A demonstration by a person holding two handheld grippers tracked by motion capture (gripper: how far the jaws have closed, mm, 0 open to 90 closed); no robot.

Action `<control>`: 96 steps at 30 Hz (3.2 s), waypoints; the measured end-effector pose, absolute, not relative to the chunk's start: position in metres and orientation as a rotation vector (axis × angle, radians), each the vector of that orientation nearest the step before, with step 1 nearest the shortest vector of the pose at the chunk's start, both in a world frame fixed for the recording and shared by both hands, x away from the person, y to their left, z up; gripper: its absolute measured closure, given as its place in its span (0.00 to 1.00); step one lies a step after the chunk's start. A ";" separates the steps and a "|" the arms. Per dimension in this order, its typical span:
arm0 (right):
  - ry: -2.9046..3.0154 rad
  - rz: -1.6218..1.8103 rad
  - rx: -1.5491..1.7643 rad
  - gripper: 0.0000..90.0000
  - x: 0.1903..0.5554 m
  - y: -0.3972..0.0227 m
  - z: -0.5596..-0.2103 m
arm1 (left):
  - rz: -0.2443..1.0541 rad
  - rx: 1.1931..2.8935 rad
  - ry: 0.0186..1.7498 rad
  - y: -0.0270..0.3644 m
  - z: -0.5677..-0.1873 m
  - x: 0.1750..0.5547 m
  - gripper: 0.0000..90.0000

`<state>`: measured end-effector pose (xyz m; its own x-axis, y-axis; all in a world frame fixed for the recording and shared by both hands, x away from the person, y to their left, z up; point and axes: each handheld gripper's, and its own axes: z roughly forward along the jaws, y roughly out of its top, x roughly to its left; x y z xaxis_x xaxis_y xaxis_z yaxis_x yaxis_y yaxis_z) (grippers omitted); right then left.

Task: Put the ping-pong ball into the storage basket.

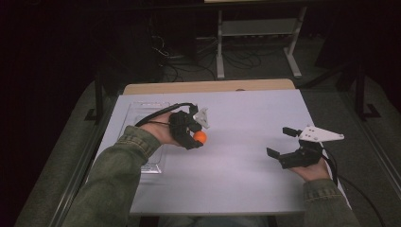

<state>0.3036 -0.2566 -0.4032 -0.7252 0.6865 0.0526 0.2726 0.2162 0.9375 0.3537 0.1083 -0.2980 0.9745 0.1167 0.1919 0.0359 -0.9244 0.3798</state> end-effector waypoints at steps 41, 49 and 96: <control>2.108 1.513 0.892 0.00 0.303 -0.259 -0.402 | 0.343 2.747 0.157 0.148 -0.272 0.351 0.56; 2.108 1.512 0.892 0.00 0.303 -0.259 -0.402 | 0.352 2.751 0.184 0.160 -0.271 0.352 0.56; 2.110 1.501 0.895 0.00 0.302 -0.260 -0.402 | 0.402 2.796 0.364 0.224 -0.270 0.350 0.56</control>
<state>0.3016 -0.2600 -0.4020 -0.7153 0.6975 0.0427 0.2689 0.2183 0.9381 0.3499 0.2242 -0.2700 0.9292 0.2861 0.2340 0.2047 -0.9254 0.3189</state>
